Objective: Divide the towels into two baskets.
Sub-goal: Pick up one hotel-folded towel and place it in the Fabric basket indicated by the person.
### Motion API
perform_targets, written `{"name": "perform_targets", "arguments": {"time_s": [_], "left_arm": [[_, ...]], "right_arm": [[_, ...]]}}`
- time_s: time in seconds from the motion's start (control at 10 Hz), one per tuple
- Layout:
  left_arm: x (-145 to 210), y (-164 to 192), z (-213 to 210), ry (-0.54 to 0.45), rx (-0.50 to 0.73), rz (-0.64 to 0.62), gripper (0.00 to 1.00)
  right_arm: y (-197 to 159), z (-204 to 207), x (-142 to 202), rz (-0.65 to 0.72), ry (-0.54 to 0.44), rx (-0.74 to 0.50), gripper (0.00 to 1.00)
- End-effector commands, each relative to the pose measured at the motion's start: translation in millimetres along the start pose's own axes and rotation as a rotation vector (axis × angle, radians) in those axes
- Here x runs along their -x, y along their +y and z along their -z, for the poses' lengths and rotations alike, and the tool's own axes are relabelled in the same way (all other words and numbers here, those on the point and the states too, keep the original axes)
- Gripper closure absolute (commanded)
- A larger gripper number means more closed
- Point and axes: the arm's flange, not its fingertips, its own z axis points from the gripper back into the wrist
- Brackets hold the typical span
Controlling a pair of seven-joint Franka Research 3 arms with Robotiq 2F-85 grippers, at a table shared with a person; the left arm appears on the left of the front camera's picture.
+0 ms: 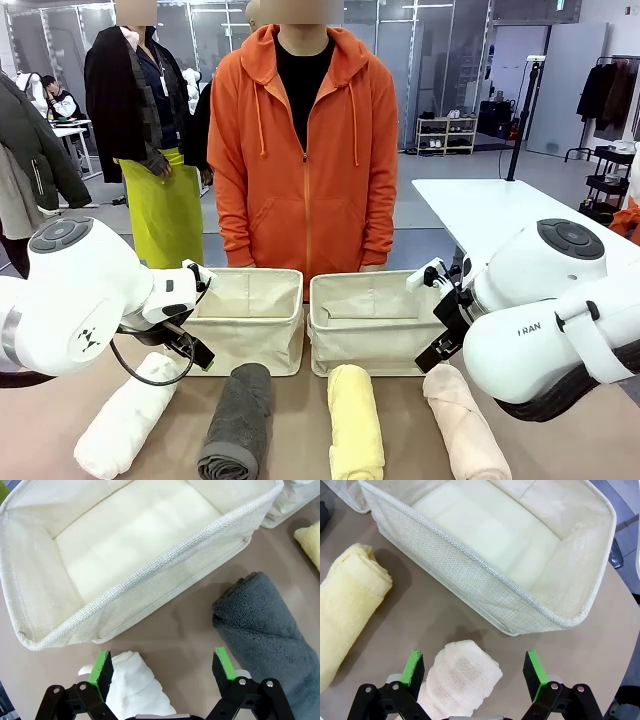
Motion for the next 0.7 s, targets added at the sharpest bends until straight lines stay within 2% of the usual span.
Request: {"name": "perform_targets", "arguments": {"time_s": [0.0,0.4,0.5,0.6], "left_arm": [[-7,4,-12,-0.02,0.009,0.0,0.0],[-25,21,-50,-0.007,0.156,-0.068,0.0],[-25,28,-61,-0.002,0.231,-0.097,0.0],[-23,40,-69,0.021,0.256,-0.124,0.0]], "right_arm": [[-4,-10,-8,-0.005,0.0,-0.008,0.0],[-17,-50,-32,0.027,-0.009,-0.128,0.0],[-20,-59,-35,0.04,0.004,-0.2,0.0],[-29,-68,-36,0.092,-0.002,-0.299,0.0]]}}
